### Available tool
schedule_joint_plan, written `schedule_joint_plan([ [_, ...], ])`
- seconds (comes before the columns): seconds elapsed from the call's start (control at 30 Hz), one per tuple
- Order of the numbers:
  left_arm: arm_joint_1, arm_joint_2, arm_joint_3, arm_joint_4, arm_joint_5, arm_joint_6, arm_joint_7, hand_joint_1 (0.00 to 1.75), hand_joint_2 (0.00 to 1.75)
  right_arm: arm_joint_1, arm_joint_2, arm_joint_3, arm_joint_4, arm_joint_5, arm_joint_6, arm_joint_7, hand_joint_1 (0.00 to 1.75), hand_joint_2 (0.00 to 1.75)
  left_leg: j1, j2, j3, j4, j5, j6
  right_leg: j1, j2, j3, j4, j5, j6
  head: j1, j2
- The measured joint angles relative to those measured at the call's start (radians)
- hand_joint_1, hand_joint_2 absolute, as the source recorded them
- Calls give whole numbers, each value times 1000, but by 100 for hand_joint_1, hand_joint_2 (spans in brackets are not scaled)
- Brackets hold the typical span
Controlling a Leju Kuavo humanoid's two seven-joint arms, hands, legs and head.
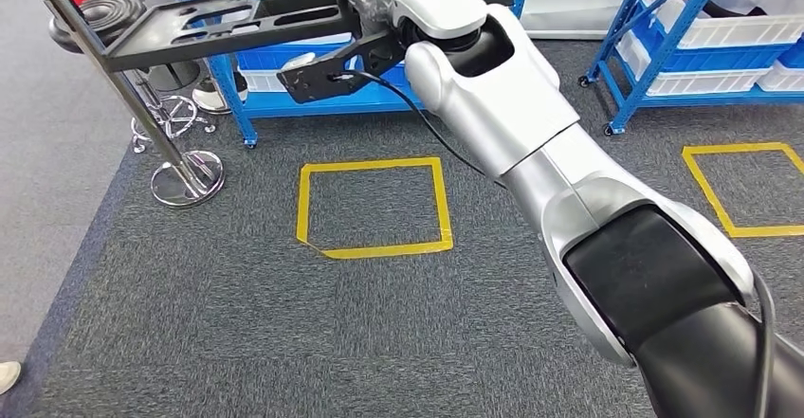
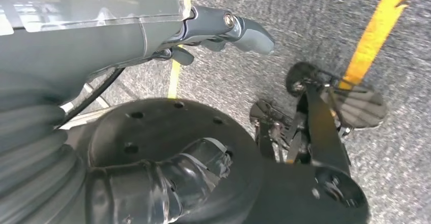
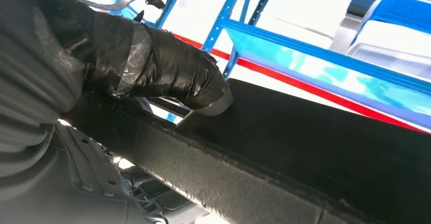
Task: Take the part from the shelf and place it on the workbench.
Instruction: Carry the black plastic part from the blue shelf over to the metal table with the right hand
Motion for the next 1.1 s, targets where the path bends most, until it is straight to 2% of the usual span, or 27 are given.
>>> schedule_joint_plan([
  [0.03,0,1,0,0,0,0,0,0,175,0,1,0,0,0,0,0,175,175,0,-1,-21,69,-40,-3,1,0,-9,1,7,-2,0,0],
  [0.07,0,2,0,0,0,0,0,0,175,0,1,0,0,0,0,0,175,175,0,-1,-36,127,-64,-5,3,0,-18,4,12,-2,0,0],
  [0.1,0,2,0,0,0,0,0,0,175,1,1,0,1,1,0,0,175,175,0,-1,-39,158,-71,-7,3,0,-28,8,16,-2,0,0],
  [0.13,0,2,0,0,0,0,0,0,175,1,1,0,1,2,0,0,175,175,1,-1,-22,152,-61,-8,3,0,-37,13,19,-1,0,0],
  [0.17,1,3,0,0,0,1,1,0,175,1,1,0,1,3,0,0,175,175,1,-1,14,105,-38,-8,2,0,-44,20,21,0,0,0],
  [0.2,1,3,0,0,0,1,1,0,175,1,1,0,1,5,0,0,175,175,1,-1,60,34,-18,-8,2,-1,-51,27,21,1,0,0],
  [0.23,2,3,0,0,-1,1,2,0,175,1,2,0,1,7,-1,1,175,175,-1,1,103,-32,-4,-5,3,-2,-58,35,20,4,0,0],
  [0.27,2,3,0,0,-1,1,2,0,175,0,3,0,1,10,-1,1,175,175,-3,3,130,-80,2,-1,5,-4,-63,42,21,7,0,0],
  [0.3,1,3,0,0,-1,1,2,0,175,0,4,0,1,12,-1,2,175,175,-5,3,142,-104,0,4,7,-6,-68,46,22,12,0,0],
  [0.33,1,4,0,0,-1,1,3,0,175,-1,5,0,2,15,-1,2,175,175,-7,2,143,-108,1,10,8,-8,-71,48,24,17,0,0],
  [0.4,1,3,0,0,-2,1,3,0,175,-1,5,0,3,19,-1,1,175,175,-2,-5,139,-116,9,24,9,-9,-75,52,22,27,0,0],
  [0.47,1,2,0,0,-3,1,4,0,175,-3,6,0,4,23,-1,1,175,175,4,-11,135,-124,21,40,8,-1,-94,99,-16,38,0,0],
  [0.53,1,2,0,0,-3,0,4,0,175,-4,6,0,7,25,0,1,175,175,5,-18,126,-125,29,48,2,6,-141,218,-88,46,0,0],
  [0.57,2,2,0,0,-3,0,4,0,175,-4,6,0,9,27,0,1,175,175,5,-24,120,-124,32,49,-1,7,-164,279,-116,49,0,0],
  [0.6,2,2,0,0,-3,0,4,0,175,-4,6,0,12,29,1,1,175,175,5,-31,116,-123,35,48,-4,7,-176,316,-127,51,0,0],
  [0.63,2,2,0,0,-3,0,4,0,175,-3,6,0,14,30,2,1,175,175,6,-39,113,-122,38,47,-7,8,-170,316,-117,51,0,0],
  [0.67,2,2,0,0,-2,0,4,0,175,-3,6,0,15,32,2,1,175,175,6,-49,111,-121,40,45,-9,12,-143,274,-89,51,0,0],
  [0.7,2,1,0,0,-2,0,4,0,175,-5,6,0,16,34,2,1,175,175,7,-60,110,-121,42,43,-11,22,-104,204,-55,48,0,0],
  [0.77,2,0,0,0,-2,0,4,0,175,-8,6,0,18,37,2,1,175,175,7,-79,104,-119,47,34,-14,58,-39,82,-15,43,0,0],
  [0.8,2,-1,1,0,-1,0,4,0,175,-10,6,0,19,38,2,1,175,175,8,-86,99,-118,51,27,-13,70,-26,52,-11,41,0,0],
  [0.83,2,-1,1,0,-1,0,4,0,175,-11,6,0,20,39,2,1,175,175,11,-93,93,-119,56,19,-11,73,-25,45,-13,40,0,0],
  [0.9,3,-2,1,0,-1,0,4,0,175,-13,8,0,22,39,2,1,175,175,14,-101,83,-120,61,6,-11,53,-28,36,-7,33,0,0],
  [0.97,4,-1,1,0,0,0,4,0,175,-16,12,0,24,39,2,1,175,175,11,-70,62,-82,33,-1,-15,30,-28,25,2,21,-3,0],
  [1.03,3,1,1,0,0,0,4,0,175,-20,15,0,26,39,2,2,175,175,9,-28,15,30,-29,-4,-12,8,-30,20,7,14,-7,0],
  [1.07,3,2,1,0,0,1,4,0,175,-21,15,0,27,39,2,2,175,175,9,-21,-10,93,-55,-5,-9,-4,-31,21,7,13,-7,0],
  [1.1,3,2,1,0,0,1,4,0,175,-21,15,0,29,39,2,2,175,175,9,-18,-25,135,-67,-6,-7,-16,-32,23,7,13,-7,0],
])
